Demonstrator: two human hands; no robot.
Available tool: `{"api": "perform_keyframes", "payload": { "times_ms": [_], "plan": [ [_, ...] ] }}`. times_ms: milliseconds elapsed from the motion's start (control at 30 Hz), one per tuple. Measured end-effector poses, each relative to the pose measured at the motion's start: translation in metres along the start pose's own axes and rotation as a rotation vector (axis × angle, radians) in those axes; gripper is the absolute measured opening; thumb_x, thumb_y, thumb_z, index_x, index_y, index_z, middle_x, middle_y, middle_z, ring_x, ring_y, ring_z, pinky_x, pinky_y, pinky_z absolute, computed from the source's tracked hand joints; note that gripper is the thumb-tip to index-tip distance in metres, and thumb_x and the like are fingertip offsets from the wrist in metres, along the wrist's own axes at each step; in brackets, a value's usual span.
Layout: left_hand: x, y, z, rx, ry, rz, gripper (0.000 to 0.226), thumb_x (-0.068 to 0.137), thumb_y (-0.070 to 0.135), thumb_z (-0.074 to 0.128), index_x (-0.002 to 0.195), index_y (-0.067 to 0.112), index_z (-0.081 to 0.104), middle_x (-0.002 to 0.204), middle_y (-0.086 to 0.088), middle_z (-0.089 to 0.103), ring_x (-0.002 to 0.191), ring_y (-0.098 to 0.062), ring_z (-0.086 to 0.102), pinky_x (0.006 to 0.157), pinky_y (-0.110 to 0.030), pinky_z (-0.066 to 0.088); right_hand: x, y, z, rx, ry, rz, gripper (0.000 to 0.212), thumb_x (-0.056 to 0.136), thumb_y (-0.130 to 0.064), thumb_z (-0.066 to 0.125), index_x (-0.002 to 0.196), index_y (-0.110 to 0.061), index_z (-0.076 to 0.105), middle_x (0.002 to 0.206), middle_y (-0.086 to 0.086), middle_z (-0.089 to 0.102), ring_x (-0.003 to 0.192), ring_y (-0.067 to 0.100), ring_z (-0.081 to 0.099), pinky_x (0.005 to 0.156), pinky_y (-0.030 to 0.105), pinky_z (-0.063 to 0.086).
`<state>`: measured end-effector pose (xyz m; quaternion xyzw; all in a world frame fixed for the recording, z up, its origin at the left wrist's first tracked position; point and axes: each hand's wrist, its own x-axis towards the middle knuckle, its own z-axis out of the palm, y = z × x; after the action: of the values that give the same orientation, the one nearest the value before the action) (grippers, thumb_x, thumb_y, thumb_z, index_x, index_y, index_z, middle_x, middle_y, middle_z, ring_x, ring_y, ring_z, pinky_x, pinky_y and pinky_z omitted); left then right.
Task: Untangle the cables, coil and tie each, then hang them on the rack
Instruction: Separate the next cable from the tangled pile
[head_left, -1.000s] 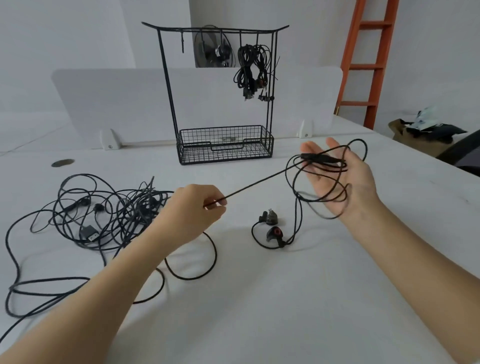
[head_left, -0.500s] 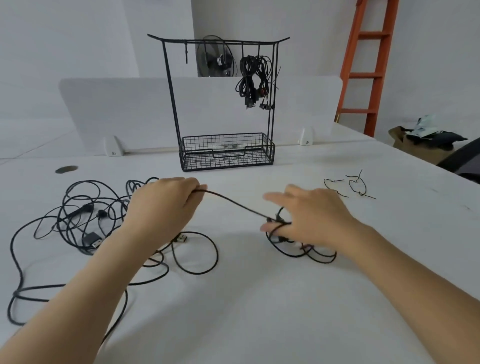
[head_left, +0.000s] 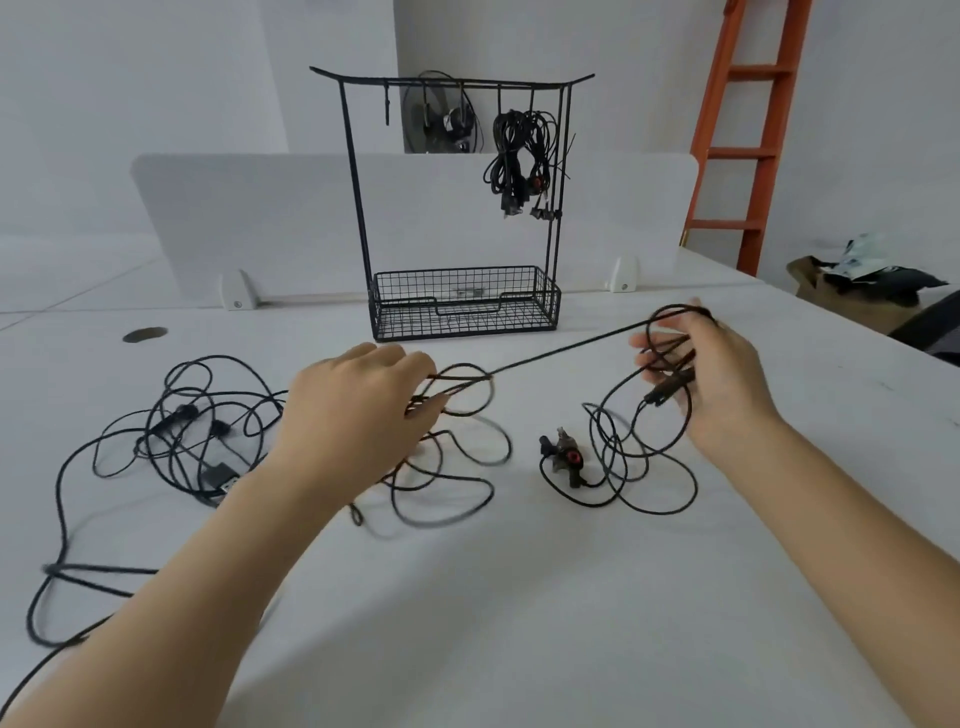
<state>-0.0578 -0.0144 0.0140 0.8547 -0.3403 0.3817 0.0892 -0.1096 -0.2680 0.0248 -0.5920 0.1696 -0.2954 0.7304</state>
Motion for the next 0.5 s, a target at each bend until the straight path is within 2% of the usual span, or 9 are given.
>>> {"api": "perform_keyframes", "payload": {
  "times_ms": [67, 167, 233, 300, 367, 433, 500],
  "plan": [
    [0.001, 0.005, -0.002, -0.088, 0.007, -0.086, 0.013, 0.081, 0.025, 0.063, 0.078, 0.013, 0.069, 0.062, 0.004, 0.061, 0.058, -0.021, 0.059, 0.049, -0.020, 0.032, 0.006, 0.000, -0.005, 0.195, 0.035, 0.135, 0.019, 0.091, -0.015, 0.046, 0.074, -0.012, 0.055, 0.054, -0.001, 0.067, 0.046, 0.008, 0.060, 0.063, 0.022, 0.047],
    [0.007, 0.007, -0.007, -0.473, -0.097, -0.377, 0.016, 0.090, 0.022, 0.057, 0.076, 0.017, 0.064, 0.064, 0.009, 0.059, 0.055, -0.016, 0.051, 0.056, -0.025, 0.039, 0.011, 0.001, -0.012, 0.336, 0.027, 0.227, 0.019, 0.090, -0.017, 0.041, 0.075, -0.012, 0.052, 0.066, 0.005, 0.069, 0.048, 0.010, 0.062, 0.066, 0.026, 0.044],
    [0.011, 0.005, -0.011, -0.814, -0.102, -0.600, 0.023, 0.092, 0.022, 0.054, 0.072, 0.016, 0.064, 0.060, 0.004, 0.062, 0.045, -0.015, 0.047, 0.048, -0.021, 0.038, 0.015, 0.002, -0.015, 0.385, 0.025, 0.235, 0.016, 0.091, -0.019, 0.039, 0.087, -0.010, 0.052, 0.072, 0.007, 0.069, 0.047, 0.011, 0.061, 0.063, 0.028, 0.046],
    [0.014, -0.002, -0.012, -1.052, -0.018, -0.784, 0.026, 0.093, 0.021, 0.051, 0.072, 0.015, 0.064, 0.050, 0.001, 0.061, 0.044, -0.015, 0.044, 0.041, -0.018, 0.035, 0.016, 0.002, -0.016, 0.426, 0.053, 0.219, 0.014, 0.092, -0.018, 0.040, 0.100, -0.009, 0.048, 0.064, 0.006, 0.070, 0.044, 0.012, 0.060, 0.059, 0.027, 0.048],
    [0.013, -0.015, -0.011, -1.122, 0.043, -0.912, 0.028, 0.094, 0.020, 0.049, 0.071, 0.012, 0.063, 0.039, 0.003, 0.054, 0.038, -0.012, 0.040, 0.035, -0.014, 0.027, 0.017, 0.002, -0.019, 0.456, 0.096, 0.197, 0.011, 0.092, -0.016, 0.041, 0.096, -0.008, 0.047, 0.058, 0.007, 0.068, 0.042, 0.013, 0.058, 0.059, 0.027, 0.049],
    [0.013, -0.027, -0.008, -1.211, 0.094, -1.009, 0.030, 0.094, 0.018, 0.047, 0.069, 0.010, 0.061, 0.034, 0.005, 0.048, 0.028, -0.008, 0.035, 0.031, -0.012, 0.021, 0.017, 0.000, -0.023, 0.473, 0.142, 0.187, 0.011, 0.092, -0.013, 0.041, 0.084, -0.009, 0.047, 0.056, 0.006, 0.068, 0.040, 0.013, 0.056, 0.059, 0.027, 0.049],
    [0.012, -0.040, -0.005, -1.278, 0.141, -1.151, 0.030, 0.094, 0.019, 0.043, 0.069, 0.010, 0.058, 0.033, 0.006, 0.046, 0.026, -0.007, 0.035, 0.033, -0.012, 0.021, 0.016, -0.002, -0.025, 0.490, 0.164, 0.192, 0.015, 0.091, -0.011, 0.038, 0.078, -0.010, 0.045, 0.055, 0.007, 0.068, 0.039, 0.013, 0.055, 0.056, 0.024, 0.048]
  ]
}}
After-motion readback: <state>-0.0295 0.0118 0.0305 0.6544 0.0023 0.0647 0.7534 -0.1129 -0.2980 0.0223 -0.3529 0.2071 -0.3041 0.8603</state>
